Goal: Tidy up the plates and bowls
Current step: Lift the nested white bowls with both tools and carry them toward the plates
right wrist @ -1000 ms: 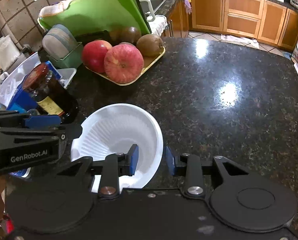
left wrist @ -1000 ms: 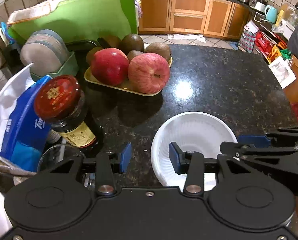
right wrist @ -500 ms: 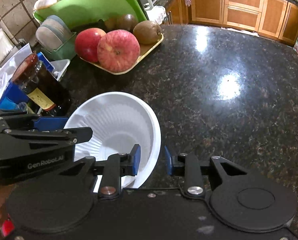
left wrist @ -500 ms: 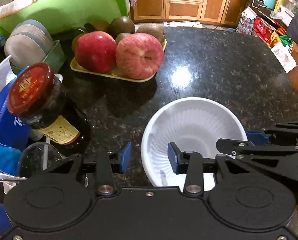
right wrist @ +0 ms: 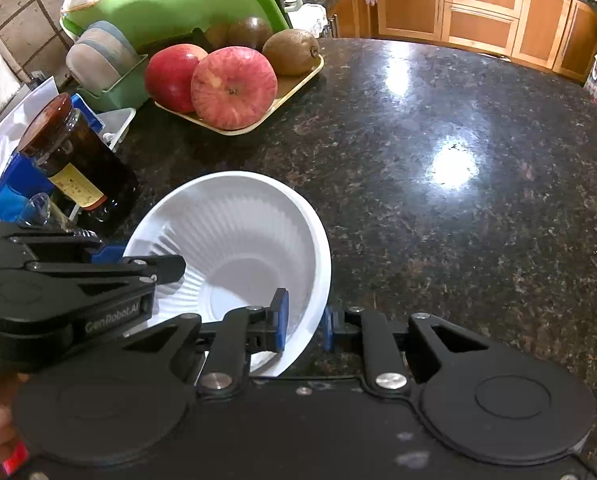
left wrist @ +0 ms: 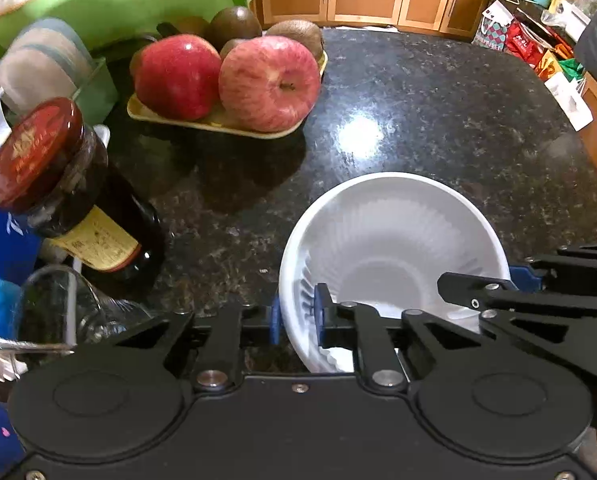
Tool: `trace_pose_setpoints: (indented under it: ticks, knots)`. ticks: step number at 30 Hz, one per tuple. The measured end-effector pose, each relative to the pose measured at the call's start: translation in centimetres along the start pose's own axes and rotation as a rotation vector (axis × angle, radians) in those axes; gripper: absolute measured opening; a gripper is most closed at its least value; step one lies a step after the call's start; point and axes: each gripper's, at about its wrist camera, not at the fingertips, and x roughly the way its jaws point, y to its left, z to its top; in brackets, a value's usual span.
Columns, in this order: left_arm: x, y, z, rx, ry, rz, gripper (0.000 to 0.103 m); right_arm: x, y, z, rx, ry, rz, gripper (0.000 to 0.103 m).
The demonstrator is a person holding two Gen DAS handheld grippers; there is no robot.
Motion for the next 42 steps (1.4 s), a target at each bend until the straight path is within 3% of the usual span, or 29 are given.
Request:
trace_pose_setpoints:
  ticks: [9,20,31,42]
  knots:
    - [-2.4,-0.2,-0.9,0.008,-0.031,-0.008,0.021,-2.7,0.8,-0.9,-0.01,-0.031,-0.022,0.019]
    - [-7.9,-0.9,-3.1,0.024,-0.086,-0.039,0.021,-9.6,2.5,-3.8,-0.001,-0.131,-0.059,0.019]
    - [-13.2,-3.4,-7.3,0.12,-0.127,-0.107,0.021,-17.9,3.5,-11.4,0.039,-0.26,-0.116,0.019]
    - [-14.8,-7.0,-12.3,0.19,-0.101,-0.156,0.023,-22.3,1.8,-19.3,0.06,-0.288,-0.105,0.02]
